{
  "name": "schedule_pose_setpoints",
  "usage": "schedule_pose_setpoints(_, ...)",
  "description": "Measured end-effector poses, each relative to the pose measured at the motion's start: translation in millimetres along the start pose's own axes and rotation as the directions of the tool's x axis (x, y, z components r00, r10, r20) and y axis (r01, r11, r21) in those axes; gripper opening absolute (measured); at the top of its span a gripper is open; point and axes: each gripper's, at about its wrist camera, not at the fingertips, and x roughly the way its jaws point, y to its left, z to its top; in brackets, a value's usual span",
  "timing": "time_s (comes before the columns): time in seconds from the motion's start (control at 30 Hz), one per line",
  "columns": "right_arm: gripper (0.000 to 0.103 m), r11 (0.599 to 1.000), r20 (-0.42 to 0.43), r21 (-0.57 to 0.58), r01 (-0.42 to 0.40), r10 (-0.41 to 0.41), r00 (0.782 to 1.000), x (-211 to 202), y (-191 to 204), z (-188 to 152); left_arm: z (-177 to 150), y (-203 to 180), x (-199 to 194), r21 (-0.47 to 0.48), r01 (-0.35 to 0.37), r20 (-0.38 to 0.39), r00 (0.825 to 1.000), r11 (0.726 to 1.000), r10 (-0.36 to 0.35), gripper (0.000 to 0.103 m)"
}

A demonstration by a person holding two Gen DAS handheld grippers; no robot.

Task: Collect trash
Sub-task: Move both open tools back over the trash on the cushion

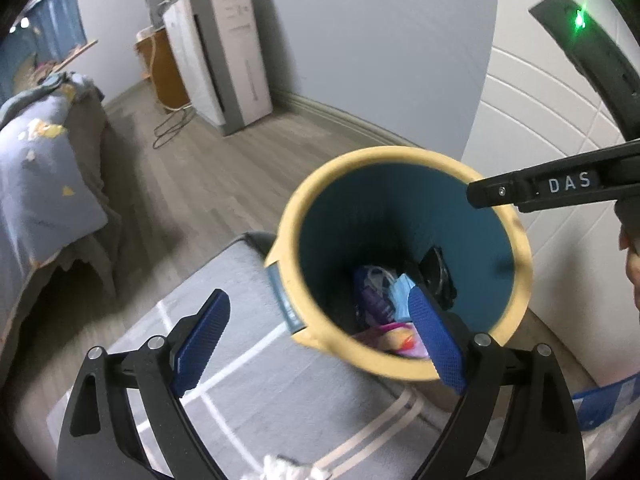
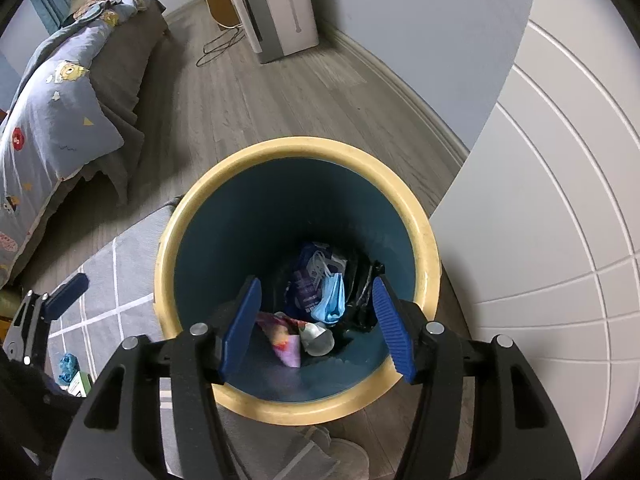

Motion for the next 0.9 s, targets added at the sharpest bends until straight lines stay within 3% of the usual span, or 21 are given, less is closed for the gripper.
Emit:
schedule_pose_setpoints(0.03, 0.068, 1.0, 0.004, 0.001, -0.001, 0.001, 1.0, -2, 2, 0, -3, 3, -6, 0.001, -0.011, -0.001, 1.0, 1.0, 0.011, 0.09)
schedule_pose_setpoints(0.1, 0.094, 1.0, 0.013, 0.014, -0.022, 0.021, 1.0, -9, 7, -2, -8, 10, -21, -0.002, -0.04, 0.001, 0.999, 0.999, 0.04, 0.09)
schedule_pose_setpoints(0.13, 0.097, 0.999, 0.023, 0.019, -0.027, 0.026, 0.999, -14, 10, -3, -10, 14, -30, -0.012, -0.047, 0.005, 0.999, 0.999, 0.047, 0.09)
schedule_pose_setpoints(0.37, 0.097, 0.995, 0.092, -0.097, -0.029, 0.038, 0.995, -53, 63, -18, -39, 65, -116, -0.19, -0.08, 0.057, 0.994, 0.979, 0.093, 0.097)
schedule_pose_setpoints(0.53, 0.097, 0.983, 0.1, -0.177, -0.052, 0.071, 0.992, -69, 104, -44, -85, 115, -170, -0.346, -0.151, 0.02, 0.985, 0.926, 0.169, 0.097)
schedule_pose_setpoints(0.67, 0.097, 0.975, 0.08, -0.193, -0.112, 0.129, 0.988, -76, 130, -67, -120, 144, -201, -0.404, -0.25, -0.021, 0.964, 0.88, 0.264, 0.097)
schedule_pose_setpoints(0.8, 0.097, 0.97, 0.043, -0.187, -0.155, 0.166, 0.985, -74, 156, -89, -148, 164, -218, -0.458, -0.282, -0.046, 0.955, 0.843, 0.294, 0.097)
schedule_pose_setpoints(0.9, 0.097, 0.966, 0.017, -0.214, -0.143, 0.151, 0.988, -69, 180, -103, -169, 177, -222, -0.471, -0.308, -0.078, 0.948, 0.827, 0.308, 0.097)
